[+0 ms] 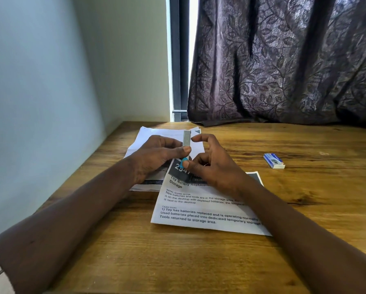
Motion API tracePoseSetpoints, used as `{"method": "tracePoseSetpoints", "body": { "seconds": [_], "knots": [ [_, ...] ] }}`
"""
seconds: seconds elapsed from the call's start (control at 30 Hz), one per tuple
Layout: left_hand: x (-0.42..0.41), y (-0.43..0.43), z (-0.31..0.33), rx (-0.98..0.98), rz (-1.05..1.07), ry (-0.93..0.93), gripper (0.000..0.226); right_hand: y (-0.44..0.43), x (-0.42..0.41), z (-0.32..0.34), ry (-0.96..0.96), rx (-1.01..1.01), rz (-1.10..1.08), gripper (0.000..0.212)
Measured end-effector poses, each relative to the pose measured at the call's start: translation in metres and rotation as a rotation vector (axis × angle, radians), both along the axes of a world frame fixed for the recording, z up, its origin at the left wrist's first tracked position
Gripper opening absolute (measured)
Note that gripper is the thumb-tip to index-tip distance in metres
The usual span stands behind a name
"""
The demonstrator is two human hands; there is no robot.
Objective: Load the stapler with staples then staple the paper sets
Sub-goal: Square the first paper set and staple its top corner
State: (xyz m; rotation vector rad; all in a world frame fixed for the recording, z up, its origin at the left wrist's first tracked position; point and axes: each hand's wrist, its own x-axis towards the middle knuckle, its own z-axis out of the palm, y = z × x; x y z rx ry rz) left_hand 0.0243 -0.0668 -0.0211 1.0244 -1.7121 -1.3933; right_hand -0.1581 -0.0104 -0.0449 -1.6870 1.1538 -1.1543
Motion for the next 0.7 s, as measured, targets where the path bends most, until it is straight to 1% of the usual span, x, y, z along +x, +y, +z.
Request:
{"method": "tracePoseSetpoints", "body": {
  "seconds": [0.07,0.17,0.3,0.4,0.5,0.53,0.6,0.63,0.67,0.7],
  "knots": [
    [-0.001,0.001,0.000,-0.022,0.001,-0.001,0.012,0.001,0.000,0.001,-0.017,0.011,0.030,0.054],
    [-0.001,0.002,-0.001,-0.048,0.010,-0.006,0.013,0.004,0.003,0.002,0.021,-0.032,0.007,0.050],
    [0.002,0.002,-0.003,-0.008,0.035,0.044,0.023,0.006,0.006,0.000,-0.004,-0.045,-0.004,0.037],
    [0.003,0.003,-0.005,0.010,0.059,0.102,0.025,0.006,0.004,0.001,0.043,-0.047,-0.022,0.026],
    [0.004,0.003,-0.006,-0.013,0.112,0.157,0.037,0.005,0.002,0.000,0.126,-0.084,-0.071,0.027],
    [0.004,0.002,-0.006,-0.057,0.144,0.144,0.036,0.004,0.002,-0.001,0.154,-0.093,-0.090,0.026],
    [0.007,-0.001,-0.005,-0.230,0.220,0.087,0.030,0.002,0.002,-0.002,0.186,-0.115,-0.119,0.022],
    [0.011,-0.005,-0.005,-0.366,0.264,0.033,0.027,0.002,0.002,-0.003,0.203,-0.132,-0.132,0.020],
    [0.015,-0.009,-0.005,-0.536,0.314,-0.064,0.025,0.001,0.003,-0.004,0.224,-0.150,-0.149,0.019],
    [0.020,-0.013,-0.005,-0.706,0.368,-0.201,0.025,0.001,0.002,-0.005,0.242,-0.166,-0.167,0.018]
  ]
}}
